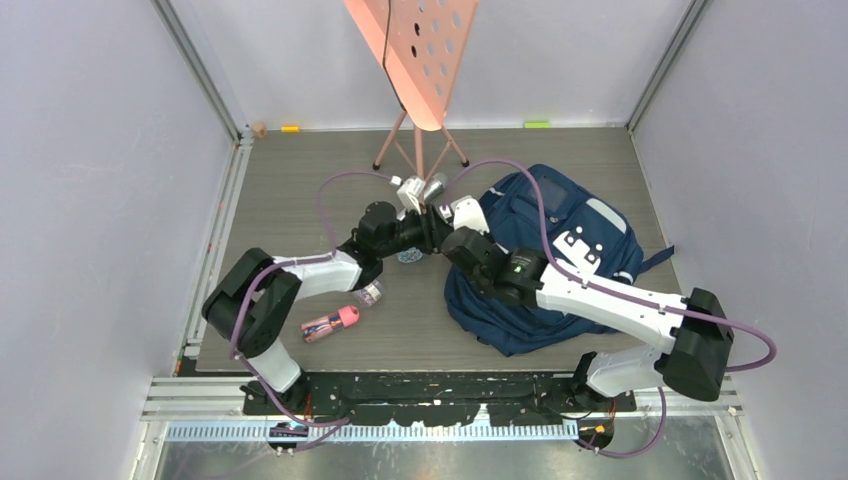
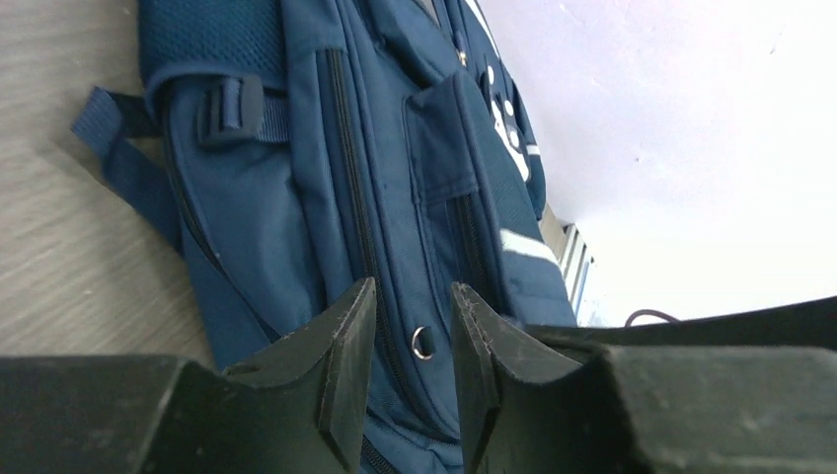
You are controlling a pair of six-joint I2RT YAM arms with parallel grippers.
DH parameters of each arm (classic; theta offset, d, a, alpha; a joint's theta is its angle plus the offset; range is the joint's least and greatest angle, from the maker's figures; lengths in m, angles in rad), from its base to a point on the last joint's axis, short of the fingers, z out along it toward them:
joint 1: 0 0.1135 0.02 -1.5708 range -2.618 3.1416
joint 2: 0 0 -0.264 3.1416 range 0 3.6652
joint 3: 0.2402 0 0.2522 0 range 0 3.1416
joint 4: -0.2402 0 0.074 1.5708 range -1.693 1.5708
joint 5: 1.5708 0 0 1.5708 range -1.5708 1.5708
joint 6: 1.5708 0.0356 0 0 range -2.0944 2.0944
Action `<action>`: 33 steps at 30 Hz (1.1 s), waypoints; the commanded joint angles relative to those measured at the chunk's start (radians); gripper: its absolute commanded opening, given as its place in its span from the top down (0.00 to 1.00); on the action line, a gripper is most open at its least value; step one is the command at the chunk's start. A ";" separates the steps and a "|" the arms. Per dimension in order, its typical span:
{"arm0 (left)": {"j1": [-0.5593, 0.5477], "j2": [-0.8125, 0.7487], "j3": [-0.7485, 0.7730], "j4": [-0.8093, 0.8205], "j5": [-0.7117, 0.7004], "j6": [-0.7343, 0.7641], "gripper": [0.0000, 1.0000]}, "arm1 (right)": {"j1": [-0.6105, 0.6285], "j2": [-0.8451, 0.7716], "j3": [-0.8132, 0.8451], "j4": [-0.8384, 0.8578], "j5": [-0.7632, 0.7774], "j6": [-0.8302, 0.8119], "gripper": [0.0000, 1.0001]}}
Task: Pack the student bag
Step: Zip the student bag at the center of the board.
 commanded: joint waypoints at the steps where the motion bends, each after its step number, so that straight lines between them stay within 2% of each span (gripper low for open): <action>1: -0.033 0.044 -0.022 0.121 -0.034 -0.023 0.65 | -0.009 -0.082 0.020 -0.006 0.026 0.066 0.99; 5: -0.073 0.088 -0.039 0.211 -0.019 -0.072 0.65 | -0.018 -0.099 0.011 -0.006 0.028 0.071 1.00; 9: -0.099 0.103 -0.055 0.202 -0.056 -0.090 0.64 | -0.022 -0.106 0.006 -0.003 0.026 0.074 0.99; 13: -0.119 0.104 -0.072 0.200 -0.082 -0.093 0.54 | -0.025 -0.110 -0.002 0.007 0.022 0.073 0.99; 16: -0.134 0.110 -0.063 0.193 -0.072 -0.094 0.51 | -0.025 -0.107 -0.005 0.011 0.016 0.066 0.99; 18: -0.141 0.120 -0.044 0.187 -0.051 -0.096 0.57 | -0.025 -0.107 -0.009 0.018 0.006 0.057 0.99; 24: -0.144 0.096 -0.037 0.219 -0.030 -0.114 0.99 | -0.025 -0.124 -0.026 0.035 -0.055 0.014 1.00; 28: -0.137 0.045 -0.011 0.130 -0.091 -0.076 1.00 | -0.025 -0.123 -0.034 0.016 -0.162 -0.058 0.99; 33: -0.064 0.003 0.046 0.024 -0.117 -0.069 1.00 | -0.020 -0.117 -0.061 -0.007 -0.202 -0.100 0.99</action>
